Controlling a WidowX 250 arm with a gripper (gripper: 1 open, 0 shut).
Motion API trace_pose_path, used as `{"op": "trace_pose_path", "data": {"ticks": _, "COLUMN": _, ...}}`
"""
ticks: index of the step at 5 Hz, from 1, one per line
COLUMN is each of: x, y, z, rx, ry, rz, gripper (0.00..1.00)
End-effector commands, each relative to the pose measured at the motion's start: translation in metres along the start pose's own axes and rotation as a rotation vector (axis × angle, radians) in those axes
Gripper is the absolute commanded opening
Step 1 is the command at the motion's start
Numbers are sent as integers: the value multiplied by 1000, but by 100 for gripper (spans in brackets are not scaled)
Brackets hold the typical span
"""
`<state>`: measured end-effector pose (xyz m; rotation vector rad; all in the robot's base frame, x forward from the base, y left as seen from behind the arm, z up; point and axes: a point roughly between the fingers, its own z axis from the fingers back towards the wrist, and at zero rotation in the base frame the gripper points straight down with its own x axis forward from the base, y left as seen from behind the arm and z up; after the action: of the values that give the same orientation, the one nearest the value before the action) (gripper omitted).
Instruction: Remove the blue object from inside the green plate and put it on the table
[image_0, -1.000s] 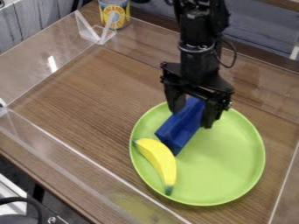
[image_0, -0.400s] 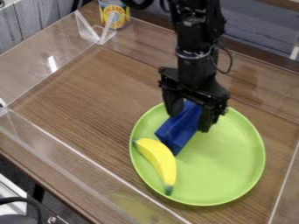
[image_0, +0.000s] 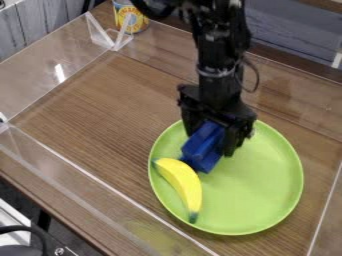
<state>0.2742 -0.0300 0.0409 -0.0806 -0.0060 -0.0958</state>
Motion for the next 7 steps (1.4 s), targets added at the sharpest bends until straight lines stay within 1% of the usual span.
{"op": "trace_pose_path", "data": {"ticks": 1, "x": 8, "y": 9, "z": 25, "rx": 19, "ry": -39, "rz": 9, "gripper": 0}}
{"op": "trace_pose_path", "data": {"ticks": 2, "x": 7, "y": 12, "z": 36, "rx": 26, "ry": -41, "rz": 17, "gripper": 0}}
{"op": "trace_pose_path", "data": {"ticks": 3, "x": 10, "y": 27, "z": 61, "rx": 37, "ry": -68, "rz": 49, "gripper": 0}}
{"op": "trace_pose_path", "data": {"ticks": 4, "x": 15, "y": 53, "z": 84, "rx": 50, "ry": -97, "rz": 108, "gripper": 0}}
{"op": "trace_pose_path", "data": {"ticks": 5, "x": 17, "y": 83, "z": 99, "rx": 64, "ry": -119, "rz": 149, "gripper": 0}}
{"op": "trace_pose_path", "data": {"ticks": 6, "x": 17, "y": 104, "z": 106, "rx": 81, "ry": -129, "rz": 186, "gripper": 0}}
{"op": "trace_pose_path", "data": {"ticks": 7, "x": 20, "y": 121, "z": 99, "rx": 98, "ry": -136, "rz": 187, "gripper": 0}}
